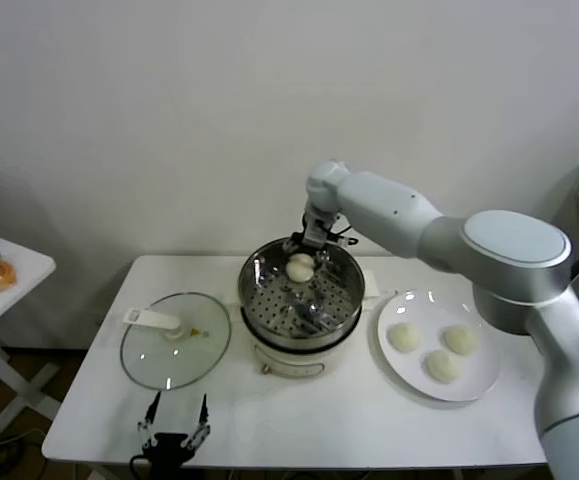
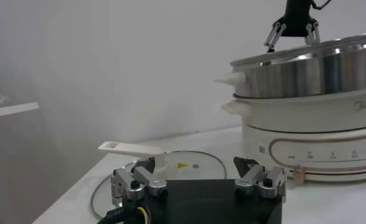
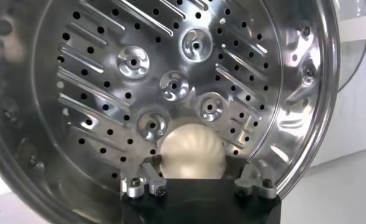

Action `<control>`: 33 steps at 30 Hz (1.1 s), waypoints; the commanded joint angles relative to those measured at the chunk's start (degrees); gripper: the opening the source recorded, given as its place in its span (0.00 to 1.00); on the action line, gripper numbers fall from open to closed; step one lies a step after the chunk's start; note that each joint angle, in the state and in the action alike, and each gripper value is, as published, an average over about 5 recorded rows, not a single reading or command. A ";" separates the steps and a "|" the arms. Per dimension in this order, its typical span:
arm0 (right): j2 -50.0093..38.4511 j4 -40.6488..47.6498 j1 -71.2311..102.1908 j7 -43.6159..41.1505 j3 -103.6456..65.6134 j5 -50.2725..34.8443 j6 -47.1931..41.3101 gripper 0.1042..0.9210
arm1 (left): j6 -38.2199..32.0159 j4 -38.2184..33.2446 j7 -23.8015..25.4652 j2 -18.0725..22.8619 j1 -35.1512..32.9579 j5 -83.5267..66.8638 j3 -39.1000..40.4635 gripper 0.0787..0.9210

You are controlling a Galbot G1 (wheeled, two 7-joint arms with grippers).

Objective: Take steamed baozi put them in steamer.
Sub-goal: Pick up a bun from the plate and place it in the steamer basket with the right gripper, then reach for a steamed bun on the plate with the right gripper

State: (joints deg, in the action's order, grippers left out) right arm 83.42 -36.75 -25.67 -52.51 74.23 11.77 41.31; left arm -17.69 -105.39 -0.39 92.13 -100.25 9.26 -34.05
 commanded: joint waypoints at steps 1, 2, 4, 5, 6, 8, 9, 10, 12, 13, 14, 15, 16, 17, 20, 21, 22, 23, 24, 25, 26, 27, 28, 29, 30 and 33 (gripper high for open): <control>0.45 1.65 0.35 0.68 -1.31 -0.82 1.54 0.88 | 0.06 -0.21 0.03 -0.05 -0.04 0.06 0.04 0.88; -0.14 0.66 -0.21 0.48 -1.13 -1.58 1.58 0.88 | 0.08 -0.30 0.05 -0.05 -0.08 0.08 0.06 0.88; -1.66 -1.95 -1.79 -0.07 -0.29 -3.73 1.43 0.88 | 0.13 -0.47 0.08 -0.07 -0.14 0.12 0.07 0.88; -2.66 -3.61 -2.76 -0.52 0.52 -5.65 0.92 0.88 | 0.15 -0.56 0.10 -0.08 -0.18 0.14 0.06 0.88; -3.80 -5.63 -4.06 -1.13 1.67 -8.43 0.09 0.88 | 0.18 -0.66 0.11 -0.09 -0.23 0.14 0.05 0.88; -6.21 -9.72 -7.18 -2.55 4.44 -14.55 -2.39 0.88 | 0.22 -0.83 0.12 -0.10 -0.33 0.15 0.05 0.88; -7.39 -11.60 -8.75 -3.25 6.00 -17.70 -3.83 0.88 | 0.24 -0.89 0.13 -0.11 -0.39 0.17 0.07 0.88; -8.62 -13.44 -10.64 -3.77 7.55 -20.21 -5.48 0.88 | 0.25 -0.93 0.15 -0.11 -0.44 0.22 0.10 0.88; -11.23 -16.30 -14.09 -4.70 10.57 -23.92 -8.67 0.88 | 0.26 -0.97 0.18 -0.12 -0.58 0.39 0.20 0.88; -12.66 -17.60 -15.60 -5.05 12.16 -25.86 -10.70 0.88 | 0.25 -0.99 0.20 -0.13 -0.66 0.52 0.26 0.88; -14.20 -18.91 -17.14 -5.42 13.76 -27.89 -12.99 0.88 | 0.25 -1.02 0.21 -0.13 -0.74 0.63 0.31 0.88; -15.70 -20.25 -18.50 -5.83 15.53 -29.81 -15.32 0.88 | 0.24 -1.07 0.22 -0.14 -0.85 0.72 0.36 0.88; -17.21 -21.83 -19.79 -6.14 17.38 -31.76 -18.02 0.88 | 0.23 -1.14 0.22 -0.15 -0.97 0.79 0.39 0.88; -18.77 -23.51 -21.07 -6.32 19.28 -33.53 -20.99 0.88 | 0.23 -1.21 0.22 -0.16 -1.10 0.83 0.40 0.88; -23.33 -28.63 -24.04 -6.13 23.82 -36.09 -29.56 0.88 | 0.19 -1.35 0.22 -0.25 -1.44 0.86 0.35 0.88; -24.86 -30.22 -24.75 -5.96 24.88 -36.44 -32.22 0.88 | 0.17 -1.35 0.21 -0.28 -1.49 0.86 0.32 0.88; -26.34 -31.75 -25.39 -5.74 25.81 -36.78 -34.79 0.88 | 0.15 -1.37 0.21 -0.31 -1.53 0.85 0.29 0.88; -27.75 -33.28 -25.99 -5.48 26.74 -37.33 -37.37 0.88 | 0.14 -1.40 0.20 -0.33 -1.54 0.84 0.27 0.88; -28.99 -34.67 -26.50 -5.29 27.65 -38.10 -39.79 0.88 | 0.14 -1.46 0.21 -0.34 -1.54 0.84 0.26 0.88; -30.31 -36.20 -26.92 -5.04 28.60 -39.05 -42.21 0.88 | 0.14 -1.54 0.21 -0.35 -1.53 0.83 0.26 0.88; -31.63 -37.65 -27.17 -4.64 29.41 -39.99 -44.61 0.88 | 0.14 -1.62 0.22 -0.35 -1.49 0.83 0.27 0.88; -32.82 -38.95 -27.17 -4.23 29.96 -40.79 -46.74 0.88 | 0.14 -1.67 0.22 -0.36 -1.45 0.82 0.28 0.88; -34.04 -40.12 -26.93 -3.86 30.33 -41.52 -48.61 0.88 | 0.14 -1.70 0.22 -0.36 -1.40 0.81 0.29 0.88; -35.34 -41.21 -26.50 -3.48 30.48 -42.17 -50.21 0.88 | 0.14 -1.70 0.22 -0.36 -1.35 0.80 0.30 0.88; -36.50 -42.07 -25.85 -3.12 30.38 -42.69 -51.55 0.88 | 0.13 -1.68 0.23 -0.38 -1.32 0.79 0.31 0.88; -39.65 -43.86 -23.34 -2.10 29.46 -43.28 -54.28 0.88 | 0.09 -1.54 0.25 -0.43 -1.34 0.79 0.30 0.88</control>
State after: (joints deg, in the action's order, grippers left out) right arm 53.22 -71.41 -47.58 -55.58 98.92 -24.88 1.00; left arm -17.58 -107.01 -0.16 91.74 -101.58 10.07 -33.77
